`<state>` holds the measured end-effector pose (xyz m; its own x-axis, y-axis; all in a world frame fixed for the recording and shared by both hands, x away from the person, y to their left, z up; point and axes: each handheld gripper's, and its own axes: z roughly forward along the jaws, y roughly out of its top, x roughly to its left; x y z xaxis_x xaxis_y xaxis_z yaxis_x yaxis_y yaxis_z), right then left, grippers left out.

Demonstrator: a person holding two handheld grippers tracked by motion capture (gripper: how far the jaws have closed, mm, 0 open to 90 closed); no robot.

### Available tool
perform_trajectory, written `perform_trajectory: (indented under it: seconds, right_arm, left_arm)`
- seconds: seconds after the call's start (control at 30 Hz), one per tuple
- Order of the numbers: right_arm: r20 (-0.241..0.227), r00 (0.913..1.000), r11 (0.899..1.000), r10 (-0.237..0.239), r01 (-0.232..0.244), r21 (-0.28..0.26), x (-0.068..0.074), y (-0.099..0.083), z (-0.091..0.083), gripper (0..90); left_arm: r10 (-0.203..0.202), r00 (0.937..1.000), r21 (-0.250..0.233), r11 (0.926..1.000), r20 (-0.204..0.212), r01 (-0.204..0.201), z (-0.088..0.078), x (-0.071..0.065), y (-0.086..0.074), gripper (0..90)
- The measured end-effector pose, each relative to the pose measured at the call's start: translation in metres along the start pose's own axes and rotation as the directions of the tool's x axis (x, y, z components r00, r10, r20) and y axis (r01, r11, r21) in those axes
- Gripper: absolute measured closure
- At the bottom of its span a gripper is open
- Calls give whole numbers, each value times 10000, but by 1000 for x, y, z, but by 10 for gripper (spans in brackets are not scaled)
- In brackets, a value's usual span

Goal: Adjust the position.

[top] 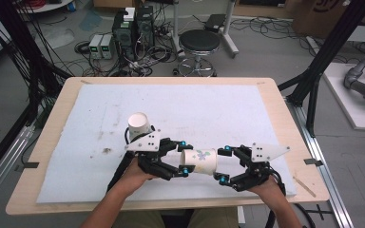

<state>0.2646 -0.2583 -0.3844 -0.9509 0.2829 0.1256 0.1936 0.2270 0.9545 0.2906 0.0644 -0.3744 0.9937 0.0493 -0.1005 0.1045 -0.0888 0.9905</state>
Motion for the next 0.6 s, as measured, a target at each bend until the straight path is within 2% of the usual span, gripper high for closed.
perform_trajectory:
  seconds: [0.2, 0.47, 0.6]
  right_arm:
    - [-360, 9993, 10000, 55, -56, -37, 1, 0, 6, 201]
    - [-778, 9970, 9995, -12, -12, -312, 1, 2, 8, 211]
    - [-940, 9952, 9985, -264, 217, -502, 0, 1, 6, 280]
  left_arm:
    - [87, 9992, -165, 9998, 402, -80, 2, -2, 1, 374]
    - [93, 9979, -309, 9995, 642, -74, 4, -1, 0, 374]
    - [58, 9977, -380, 9993, 677, -32, 5, -1, 0, 374]
